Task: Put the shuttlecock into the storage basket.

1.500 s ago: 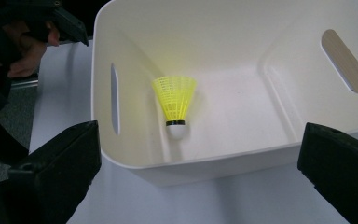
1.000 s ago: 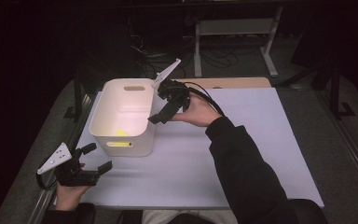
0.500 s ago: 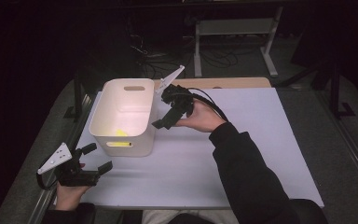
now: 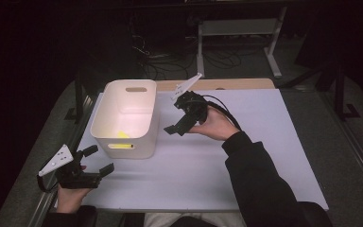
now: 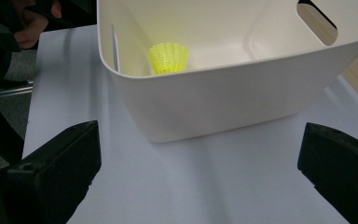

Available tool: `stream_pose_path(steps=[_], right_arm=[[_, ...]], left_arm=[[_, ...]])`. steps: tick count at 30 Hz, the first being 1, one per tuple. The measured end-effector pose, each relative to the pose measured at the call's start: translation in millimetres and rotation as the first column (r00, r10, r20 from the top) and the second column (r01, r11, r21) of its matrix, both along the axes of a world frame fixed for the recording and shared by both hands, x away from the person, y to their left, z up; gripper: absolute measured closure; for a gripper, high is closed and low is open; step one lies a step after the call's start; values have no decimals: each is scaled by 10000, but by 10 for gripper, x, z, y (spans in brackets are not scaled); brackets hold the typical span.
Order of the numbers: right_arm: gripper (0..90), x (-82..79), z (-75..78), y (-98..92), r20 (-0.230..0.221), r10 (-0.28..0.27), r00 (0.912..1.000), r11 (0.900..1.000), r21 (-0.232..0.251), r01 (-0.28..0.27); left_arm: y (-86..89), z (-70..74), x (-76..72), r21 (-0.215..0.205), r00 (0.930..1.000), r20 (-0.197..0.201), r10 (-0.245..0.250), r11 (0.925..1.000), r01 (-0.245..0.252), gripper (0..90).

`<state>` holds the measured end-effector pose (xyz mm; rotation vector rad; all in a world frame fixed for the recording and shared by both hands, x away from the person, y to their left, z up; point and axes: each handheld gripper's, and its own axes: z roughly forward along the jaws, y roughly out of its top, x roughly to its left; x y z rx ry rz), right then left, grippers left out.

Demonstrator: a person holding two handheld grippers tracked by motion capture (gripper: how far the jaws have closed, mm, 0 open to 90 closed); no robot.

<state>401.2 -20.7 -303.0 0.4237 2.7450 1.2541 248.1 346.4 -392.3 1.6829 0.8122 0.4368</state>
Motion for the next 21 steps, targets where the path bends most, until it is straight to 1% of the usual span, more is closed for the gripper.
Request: stream_pose_path(steps=[7,9,12,21], right_arm=[[0,-7,-36,-176,1,-219,9998,9996,196,219],[0,-6,-53,-221,-31,-329,9995,9989,326,329],[0,0,-84,-271,-72,-405,9992,9988,268,407],[0,-16,-148,-413,-142,-613,9980,9975,357,618]], left_arm=[[3,-1,1,23,10000,-5,22,10000,-22,0],[3,-1,1,17,10000,-13,32,10000,-32,0],[3,-1,1,16,10000,-9,39,10000,-39,0],[3,-2,2,12,10000,-23,36,10000,-36,0]])
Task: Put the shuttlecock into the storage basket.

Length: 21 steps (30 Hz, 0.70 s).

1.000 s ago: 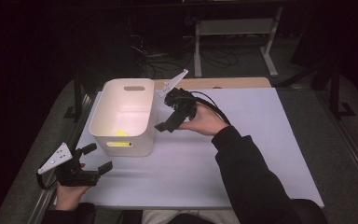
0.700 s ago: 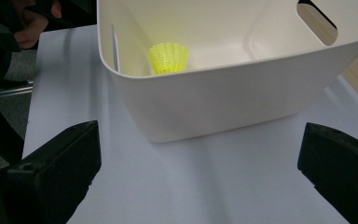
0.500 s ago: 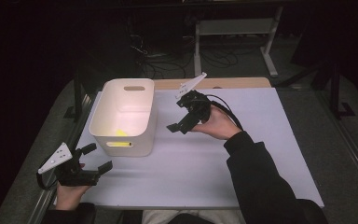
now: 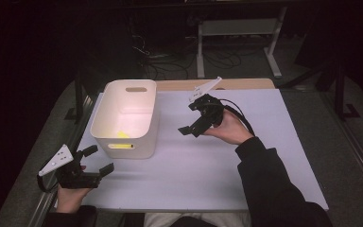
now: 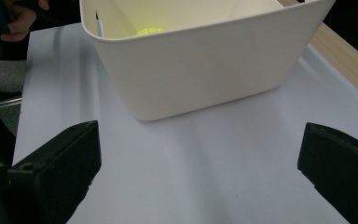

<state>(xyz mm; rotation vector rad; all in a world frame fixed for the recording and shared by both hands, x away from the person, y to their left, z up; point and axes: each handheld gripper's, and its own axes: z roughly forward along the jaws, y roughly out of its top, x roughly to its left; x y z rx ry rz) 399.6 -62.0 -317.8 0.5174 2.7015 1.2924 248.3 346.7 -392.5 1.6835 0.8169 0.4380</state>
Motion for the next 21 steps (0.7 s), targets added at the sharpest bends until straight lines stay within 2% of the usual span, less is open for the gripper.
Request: stream_pose_path(steps=[21], right_arm=[[0,-52,-133,-350,-80,-567,9984,9979,294,569]], left_arm=[[-2,-2,4,0,10000,-7,30,10000,-30,0]])
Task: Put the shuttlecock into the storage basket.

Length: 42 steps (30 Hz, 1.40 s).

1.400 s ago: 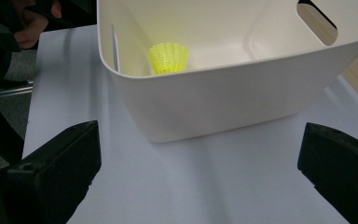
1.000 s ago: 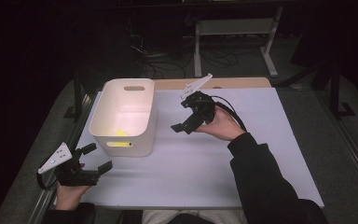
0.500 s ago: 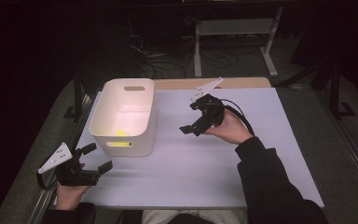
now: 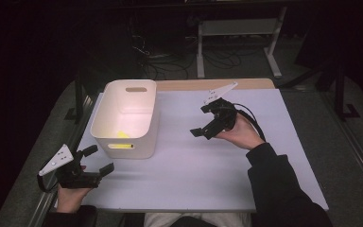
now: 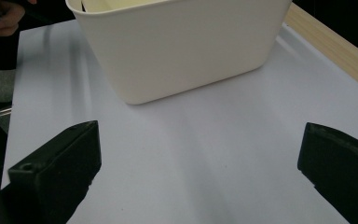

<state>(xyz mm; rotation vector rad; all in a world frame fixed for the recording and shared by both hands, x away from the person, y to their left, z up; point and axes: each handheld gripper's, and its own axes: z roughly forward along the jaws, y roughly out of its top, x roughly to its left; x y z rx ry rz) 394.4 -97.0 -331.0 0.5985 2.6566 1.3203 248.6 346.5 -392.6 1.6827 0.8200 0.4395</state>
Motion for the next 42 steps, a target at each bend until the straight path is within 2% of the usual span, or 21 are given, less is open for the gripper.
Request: stream_pose_path(steps=[23,42], right_arm=[[0,-104,-203,-289,-180,-456,9988,9989,83,457],[0,-209,-346,-627,-326,-1035,9941,9938,379,1047]], left_arm=[[1,1,3,-1,10000,11,23,10000,-23,0],[1,1,7,15,10000,7,29,10000,-29,0]])
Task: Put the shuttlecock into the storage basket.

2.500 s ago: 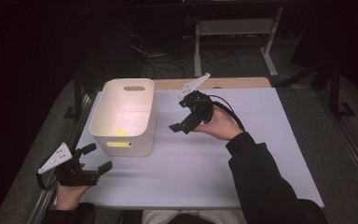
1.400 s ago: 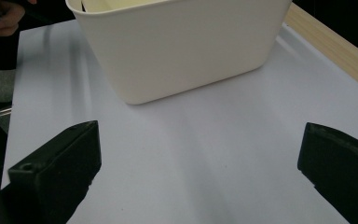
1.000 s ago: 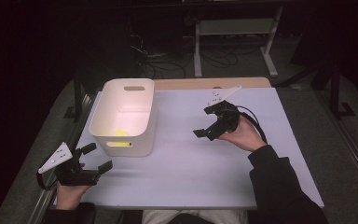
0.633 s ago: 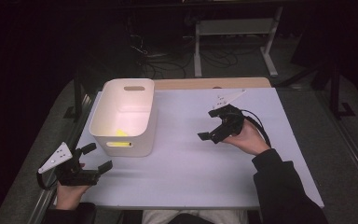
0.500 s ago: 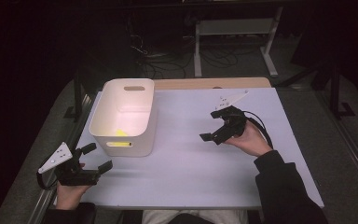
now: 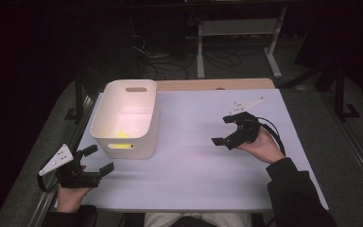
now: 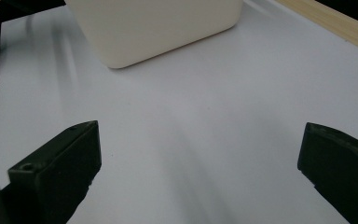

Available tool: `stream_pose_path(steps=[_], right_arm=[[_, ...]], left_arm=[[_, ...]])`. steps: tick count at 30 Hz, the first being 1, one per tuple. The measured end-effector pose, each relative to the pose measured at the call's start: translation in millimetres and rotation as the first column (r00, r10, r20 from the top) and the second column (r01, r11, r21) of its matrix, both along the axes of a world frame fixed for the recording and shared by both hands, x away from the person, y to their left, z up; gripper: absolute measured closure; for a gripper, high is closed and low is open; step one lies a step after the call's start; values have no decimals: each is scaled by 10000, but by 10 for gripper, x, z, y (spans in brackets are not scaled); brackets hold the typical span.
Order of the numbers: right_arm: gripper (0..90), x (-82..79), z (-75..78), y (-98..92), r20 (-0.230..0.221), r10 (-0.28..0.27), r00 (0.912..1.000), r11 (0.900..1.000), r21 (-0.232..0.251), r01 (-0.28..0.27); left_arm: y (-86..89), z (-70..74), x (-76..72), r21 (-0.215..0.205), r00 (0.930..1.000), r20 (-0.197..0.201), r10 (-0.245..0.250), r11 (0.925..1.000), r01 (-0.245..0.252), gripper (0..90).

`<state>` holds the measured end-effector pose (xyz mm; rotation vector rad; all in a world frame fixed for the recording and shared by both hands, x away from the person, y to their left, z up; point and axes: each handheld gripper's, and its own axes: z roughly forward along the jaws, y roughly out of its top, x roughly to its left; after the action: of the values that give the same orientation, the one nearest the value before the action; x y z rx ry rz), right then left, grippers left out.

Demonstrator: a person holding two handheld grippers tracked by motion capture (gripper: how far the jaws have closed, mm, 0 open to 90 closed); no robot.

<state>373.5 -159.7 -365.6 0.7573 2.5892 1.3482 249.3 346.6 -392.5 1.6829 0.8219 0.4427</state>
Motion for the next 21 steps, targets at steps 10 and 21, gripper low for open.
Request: stream_pose_path(steps=[10,21], right_arm=[[0,-67,-78,-143,-27,-340,9994,9994,114,340],[0,-159,-153,-307,-94,-741,9972,9966,364,744]], left_arm=[[-1,0,2,1,10000,-16,5,10000,-5,0],[-1,-1,6,-5,10000,-28,3,10000,-3,0]])
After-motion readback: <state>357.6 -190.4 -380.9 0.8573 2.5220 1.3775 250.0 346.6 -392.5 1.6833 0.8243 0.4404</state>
